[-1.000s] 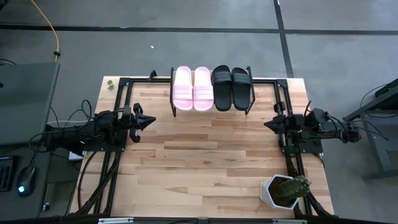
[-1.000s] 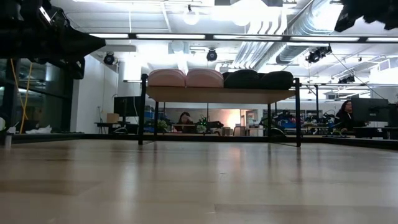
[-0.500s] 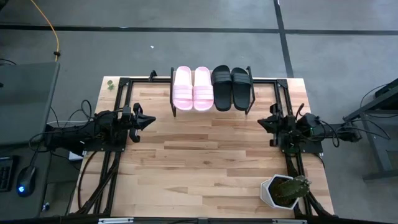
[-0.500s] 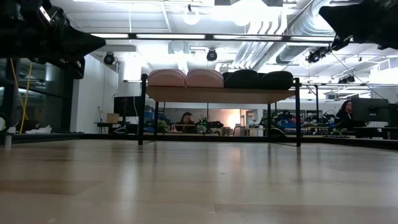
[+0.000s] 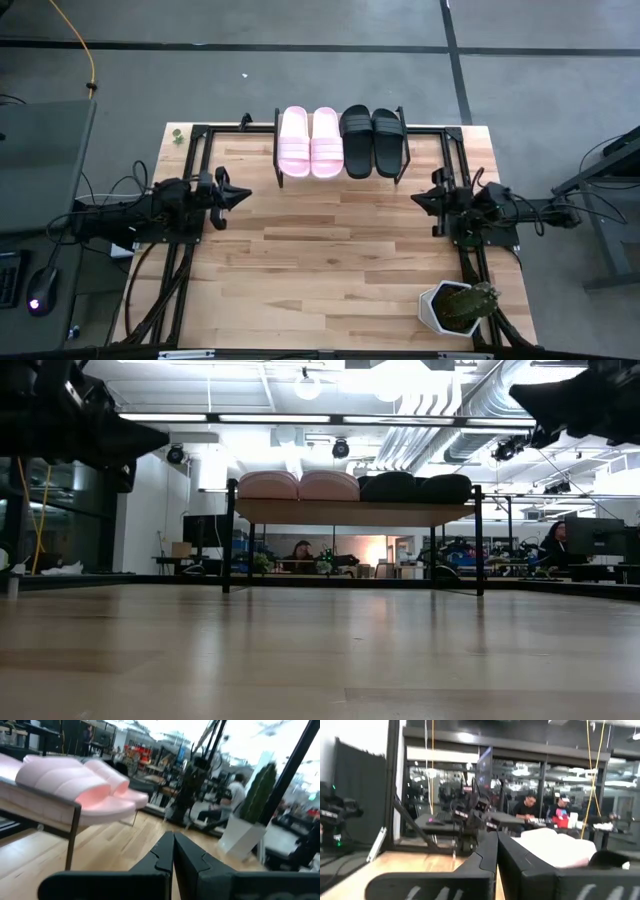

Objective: Pick and place slides into the shelf
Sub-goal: Return to Home Position

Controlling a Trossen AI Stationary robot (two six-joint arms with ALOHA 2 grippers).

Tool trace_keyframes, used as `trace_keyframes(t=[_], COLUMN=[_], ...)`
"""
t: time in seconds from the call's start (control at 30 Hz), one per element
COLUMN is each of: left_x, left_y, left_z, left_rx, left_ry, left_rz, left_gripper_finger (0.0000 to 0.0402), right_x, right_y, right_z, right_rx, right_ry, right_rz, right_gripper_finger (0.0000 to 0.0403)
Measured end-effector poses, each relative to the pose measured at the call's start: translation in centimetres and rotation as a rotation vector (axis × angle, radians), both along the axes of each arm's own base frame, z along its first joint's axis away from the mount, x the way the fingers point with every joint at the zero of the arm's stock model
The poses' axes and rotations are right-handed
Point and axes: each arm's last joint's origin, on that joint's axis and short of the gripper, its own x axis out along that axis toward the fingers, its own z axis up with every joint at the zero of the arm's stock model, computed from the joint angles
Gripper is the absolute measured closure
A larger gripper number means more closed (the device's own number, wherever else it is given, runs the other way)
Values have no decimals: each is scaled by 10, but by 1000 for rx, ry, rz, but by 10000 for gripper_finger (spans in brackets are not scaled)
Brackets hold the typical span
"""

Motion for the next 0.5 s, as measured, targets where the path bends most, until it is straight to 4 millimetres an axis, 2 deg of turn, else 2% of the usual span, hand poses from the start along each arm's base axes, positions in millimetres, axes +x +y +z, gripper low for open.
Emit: trace_keyframes(t=[0.13, 0.5], left_x=[0, 1], left_y=[0, -1], left_z=[-6, -6], left_rx=[35, 49], left_ry=[72, 78], left_rz=[1, -23], left_gripper_finger=[401, 401], right_x=[2, 5], right_y=[0, -2], right_z=[-6, -27], right_rx=[5, 91], right_ry=[62, 274], right_rz=[-9, -44], right_gripper_finger=[403, 403])
